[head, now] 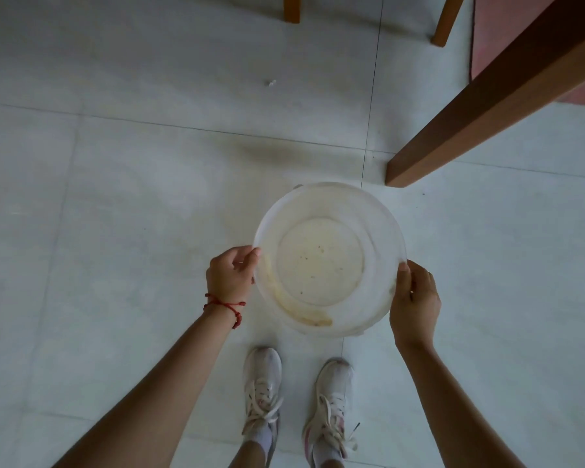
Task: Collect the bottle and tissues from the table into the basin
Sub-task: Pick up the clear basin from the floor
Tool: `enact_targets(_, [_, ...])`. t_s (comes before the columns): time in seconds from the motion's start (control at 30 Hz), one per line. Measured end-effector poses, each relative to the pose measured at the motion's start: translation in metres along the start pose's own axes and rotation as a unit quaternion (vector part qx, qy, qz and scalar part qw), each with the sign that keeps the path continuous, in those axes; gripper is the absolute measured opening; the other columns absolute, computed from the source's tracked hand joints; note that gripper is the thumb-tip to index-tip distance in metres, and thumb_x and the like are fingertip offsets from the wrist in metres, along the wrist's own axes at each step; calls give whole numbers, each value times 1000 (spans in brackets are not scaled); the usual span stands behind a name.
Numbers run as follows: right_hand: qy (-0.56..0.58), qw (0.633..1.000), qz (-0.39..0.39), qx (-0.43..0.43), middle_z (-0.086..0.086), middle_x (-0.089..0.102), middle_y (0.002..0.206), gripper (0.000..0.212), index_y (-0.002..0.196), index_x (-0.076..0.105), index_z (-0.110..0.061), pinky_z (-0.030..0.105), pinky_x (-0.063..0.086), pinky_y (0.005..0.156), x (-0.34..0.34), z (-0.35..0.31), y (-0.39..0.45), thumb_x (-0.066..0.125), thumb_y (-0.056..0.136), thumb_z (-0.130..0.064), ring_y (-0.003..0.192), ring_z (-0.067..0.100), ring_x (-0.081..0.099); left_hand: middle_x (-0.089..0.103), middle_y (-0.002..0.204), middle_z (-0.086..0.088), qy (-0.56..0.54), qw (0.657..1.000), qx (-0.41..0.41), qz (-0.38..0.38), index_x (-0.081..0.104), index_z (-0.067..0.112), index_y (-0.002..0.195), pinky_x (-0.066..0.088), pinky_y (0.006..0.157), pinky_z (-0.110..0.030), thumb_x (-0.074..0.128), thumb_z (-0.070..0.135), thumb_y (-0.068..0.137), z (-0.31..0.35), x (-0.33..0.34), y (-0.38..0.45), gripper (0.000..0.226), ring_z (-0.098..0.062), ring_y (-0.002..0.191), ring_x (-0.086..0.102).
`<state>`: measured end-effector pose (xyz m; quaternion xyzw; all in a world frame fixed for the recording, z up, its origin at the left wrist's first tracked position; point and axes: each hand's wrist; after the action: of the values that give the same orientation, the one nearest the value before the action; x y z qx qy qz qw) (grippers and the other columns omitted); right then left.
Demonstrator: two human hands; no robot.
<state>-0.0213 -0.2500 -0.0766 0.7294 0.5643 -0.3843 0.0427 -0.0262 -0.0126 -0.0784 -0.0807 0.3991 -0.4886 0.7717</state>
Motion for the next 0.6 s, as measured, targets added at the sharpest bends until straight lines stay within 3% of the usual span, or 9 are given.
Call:
enact_targets(0.13, [30, 999, 7, 23, 0, 57, 101, 45, 105, 61, -12, 29, 35, 82, -34, -33, -35, 34, 85, -42, 95, 16, 50, 59, 61, 3, 12, 1000, 26, 7, 66, 0, 90, 54, 71, -36, 60, 24, 83, 26, -33, -39, 25, -5, 47, 57])
enact_targets(0.23, [34, 999, -1, 22, 3, 60, 99, 51, 97, 61, -16, 31, 37, 80, -60, -58, -58, 30, 78, -53, 94, 19, 53, 58, 62, 10, 2, 1000, 29, 7, 66, 3, 89, 56, 67, -38, 62, 23, 82, 42, -59, -67, 22, 8, 50, 57])
enact_targets(0.37, [40, 999, -13, 12, 2, 60, 91, 31, 78, 55, -32, 31, 37, 76, -93, -104, -84, 31, 77, -52, 90, 22, 54, 60, 66, 11, -24, 999, 25, 18, 62, 13, 82, 56, 57, -39, 64, 24, 81, 64, -98, -103, 11, 10, 51, 58])
enact_targets(0.43, [45, 999, -24, 7, -3, 59, 86, 21, 71, 51, -38, 30, 36, 73, -109, -131, -97, 35, 81, -46, 87, 22, 53, 62, 68, 6, -52, 998, 15, 23, 62, 12, 82, 56, 53, -33, 68, 33, 76, 76, -116, -120, 22, 9, 54, 59])
enact_targets(0.5, [55, 998, -33, -1, -8, 58, 84, 20, 69, 50, -39, 29, 37, 71, -124, -157, -109, 38, 86, -40, 86, 20, 54, 64, 69, 2, -92, 995, 6, 30, 64, 11, 82, 53, 45, -18, 63, 49, 65, 89, -134, -136, 41, 9, 57, 61])
enact_targets(0.6, [66, 997, -36, -11, -1, 61, 89, 26, 71, 51, -38, 30, 39, 72, -147, -189, -126, 44, 94, -27, 87, 20, 55, 63, 67, 5, -133, 990, 5, 43, 64, 17, 74, 52, 43, -15, 54, 60, 54, 110, -160, -158, 48, 5, 56, 62])
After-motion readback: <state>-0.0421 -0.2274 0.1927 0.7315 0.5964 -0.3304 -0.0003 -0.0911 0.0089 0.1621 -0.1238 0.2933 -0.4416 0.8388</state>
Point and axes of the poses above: each hand's wrist, its own y-axis towards the middle knuckle, its own x-axis out of the palm, z = x × y
